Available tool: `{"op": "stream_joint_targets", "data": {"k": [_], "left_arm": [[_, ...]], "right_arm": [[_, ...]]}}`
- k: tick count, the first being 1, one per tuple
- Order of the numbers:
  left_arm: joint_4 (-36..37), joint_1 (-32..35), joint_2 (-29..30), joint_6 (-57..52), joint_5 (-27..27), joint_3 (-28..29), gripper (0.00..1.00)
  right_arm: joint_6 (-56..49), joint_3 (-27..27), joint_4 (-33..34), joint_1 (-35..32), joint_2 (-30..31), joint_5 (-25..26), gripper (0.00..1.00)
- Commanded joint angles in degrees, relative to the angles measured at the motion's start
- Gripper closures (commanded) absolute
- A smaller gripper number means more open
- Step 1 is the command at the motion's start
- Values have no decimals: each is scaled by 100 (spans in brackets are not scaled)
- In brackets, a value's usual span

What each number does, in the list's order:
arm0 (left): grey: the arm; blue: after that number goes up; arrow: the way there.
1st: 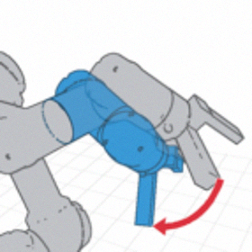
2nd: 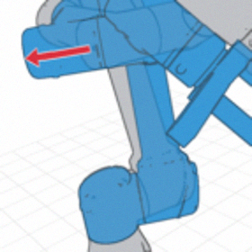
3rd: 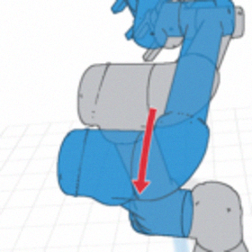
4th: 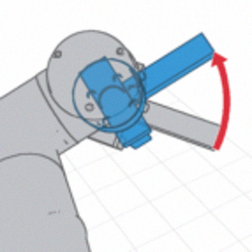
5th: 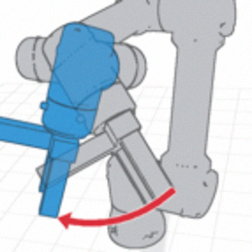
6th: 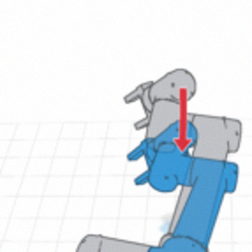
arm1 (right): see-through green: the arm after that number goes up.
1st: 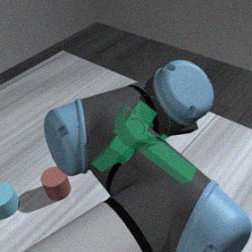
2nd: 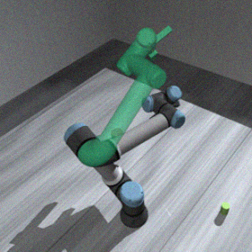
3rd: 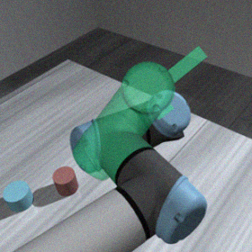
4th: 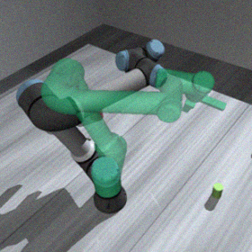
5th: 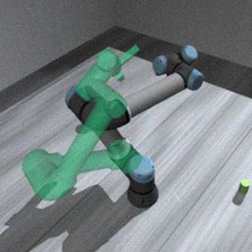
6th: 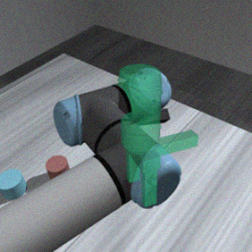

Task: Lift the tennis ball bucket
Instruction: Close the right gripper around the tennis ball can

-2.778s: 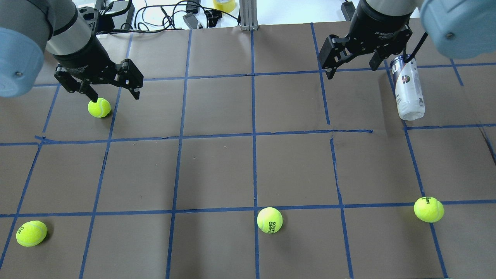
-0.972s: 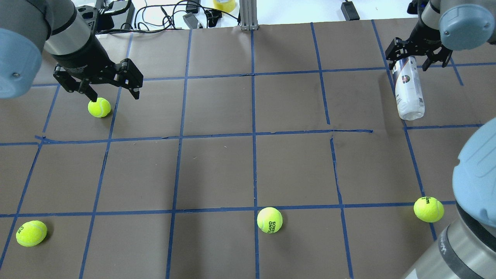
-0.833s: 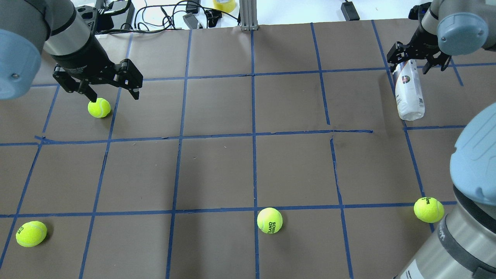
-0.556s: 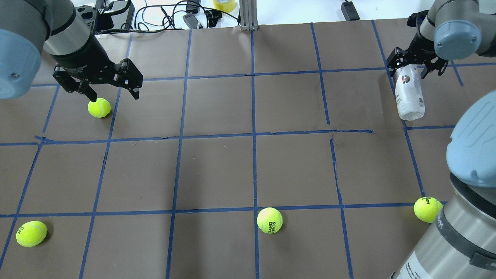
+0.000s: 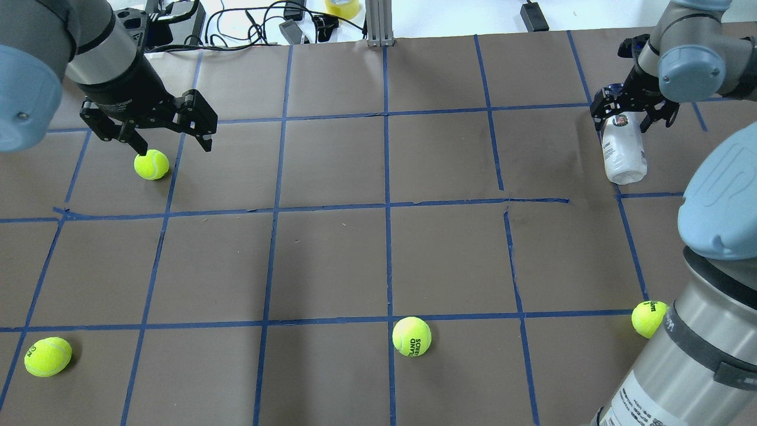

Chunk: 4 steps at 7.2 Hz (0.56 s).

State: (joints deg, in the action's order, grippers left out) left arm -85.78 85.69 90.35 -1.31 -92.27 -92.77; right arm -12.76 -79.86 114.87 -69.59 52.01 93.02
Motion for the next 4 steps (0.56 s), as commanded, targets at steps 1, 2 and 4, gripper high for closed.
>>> {"op": "stream_joint_targets", "data": {"k": [1, 2, 4], "left_arm": [[0, -9, -9, -1, -1, 4, 0], [0, -17, -18, -1, -1, 5, 0], [-78, -26, -70, -36, -28, 5, 0]], "right_arm": [[-24, -3, -8, 7, -120, -29, 0], [-24, -12, -17, 7, -129, -38, 0], [-146, -38, 53, 7, -190, -30, 6]]}}
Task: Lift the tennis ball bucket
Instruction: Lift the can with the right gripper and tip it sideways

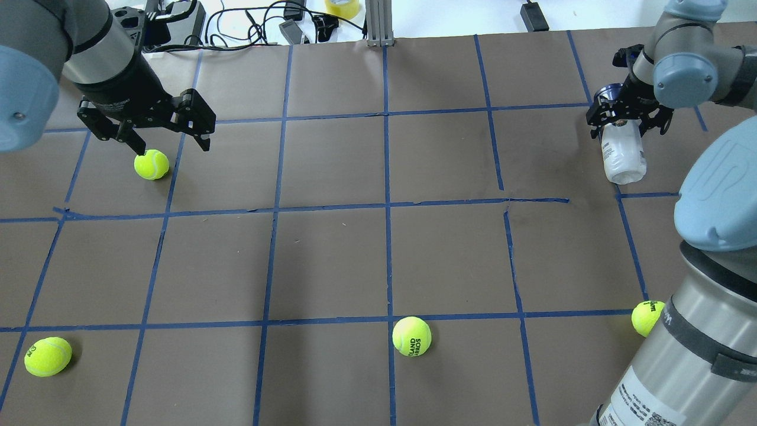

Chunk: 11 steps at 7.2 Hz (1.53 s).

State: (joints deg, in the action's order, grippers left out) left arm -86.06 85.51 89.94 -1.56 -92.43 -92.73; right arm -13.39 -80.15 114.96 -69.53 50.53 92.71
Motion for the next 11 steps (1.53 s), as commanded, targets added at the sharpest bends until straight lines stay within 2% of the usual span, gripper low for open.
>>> {"op": "stream_joint_targets", "data": {"k": [1, 2, 4, 6, 8, 9, 10, 11], "left_arm": [[-60, -25, -38, -11, -12, 1, 0], [-60, -86, -38, -55, -12, 9, 0], [19, -175, -20, -64, -3, 1, 0], [19, -175, -20, -64, -3, 1, 0], [28, -192, -20, -64, -3, 9, 0], [10, -183, -21, -29, 5, 18, 0], [10, -192, -21, -55, -3, 18, 0], [10, -236, -21, -64, -12, 79, 0]], "right_arm": [[-84, -36, 35, 0, -43, 36, 24], [-93, -28, 26, 9, -34, 45, 36], [-259, -27, -70, -8, 62, -7, 43], [-374, -28, -367, -131, 386, -103, 43], [-933, -71, -649, -726, 816, -454, 43], [-1424, -71, -833, -1086, 958, -464, 42], [-2421, -98, -1349, -1559, 1046, -464, 42], [-3145, -159, -1380, -1842, 1203, -473, 42]]}}
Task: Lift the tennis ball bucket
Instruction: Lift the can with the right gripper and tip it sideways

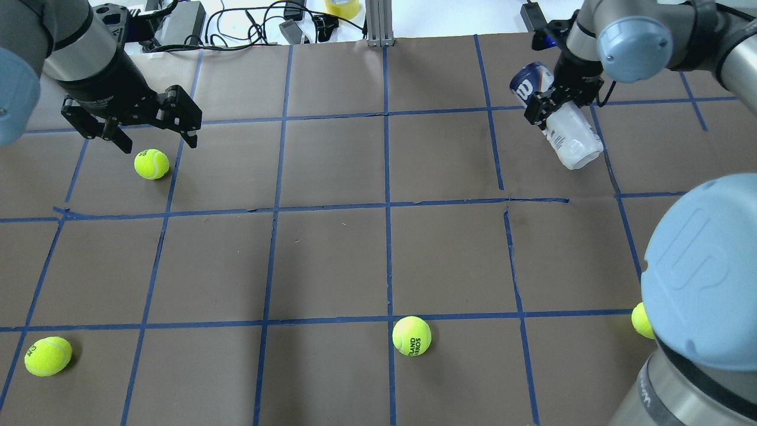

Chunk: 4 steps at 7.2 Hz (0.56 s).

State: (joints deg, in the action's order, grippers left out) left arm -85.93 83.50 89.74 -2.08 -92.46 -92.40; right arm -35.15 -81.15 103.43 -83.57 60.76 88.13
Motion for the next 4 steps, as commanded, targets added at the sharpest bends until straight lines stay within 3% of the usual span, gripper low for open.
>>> {"op": "stream_joint_targets", "data": {"k": [1, 2, 4], "left_arm": [[-72, -314, -18, -12, -53, 82, 0], [-73, -595, -44, -20, -62, 100, 0], [-91, -756, -62, -596, -97, 179, 0]], "right_arm": [[-1724, -171, -140, -736, 338, -6, 42], [-2428, -364, 314, -1226, 366, -6, 41], [-2628, -804, 1509, -2307, 148, -59, 38]]}}
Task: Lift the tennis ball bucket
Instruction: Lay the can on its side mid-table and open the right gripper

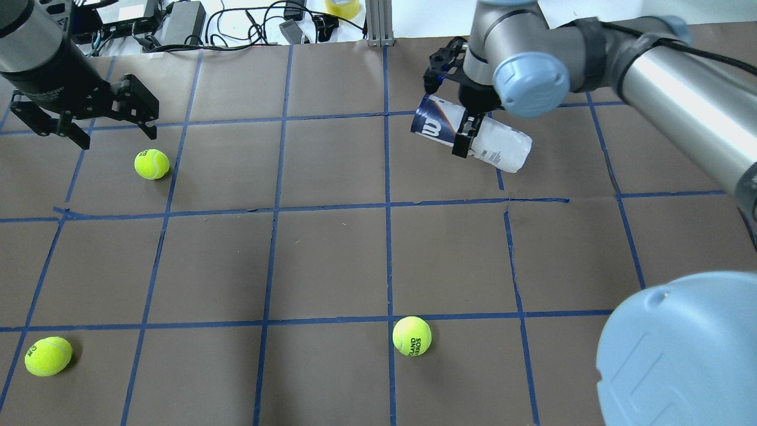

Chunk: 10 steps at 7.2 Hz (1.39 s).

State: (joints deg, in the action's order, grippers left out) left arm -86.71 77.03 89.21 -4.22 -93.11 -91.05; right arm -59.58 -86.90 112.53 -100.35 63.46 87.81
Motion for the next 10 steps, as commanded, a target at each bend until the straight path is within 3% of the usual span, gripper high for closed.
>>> {"op": "stream_joint_targets", "data": {"k": [1, 5, 6, 7, 10], "left_arm": [[-12, -118, -9, -447, -41, 43, 0], [-12, -127, -70, -457, -217, -36, 0], [-12, -127, -79, -457, -217, -45, 0], [-4, -127, -79, -457, -217, -45, 0], [-4, -127, -79, -457, -217, -54, 0]], "right_arm": [[-246, -230, 638, -948, -158, -27, 38], [-572, -222, 1359, -1400, -730, -36, 31], [-563, -222, 1376, -1400, -756, -36, 20], [-537, -213, 1377, -1400, -730, -27, 0], [-493, -195, 1359, -1391, -704, -27, 0]]}}
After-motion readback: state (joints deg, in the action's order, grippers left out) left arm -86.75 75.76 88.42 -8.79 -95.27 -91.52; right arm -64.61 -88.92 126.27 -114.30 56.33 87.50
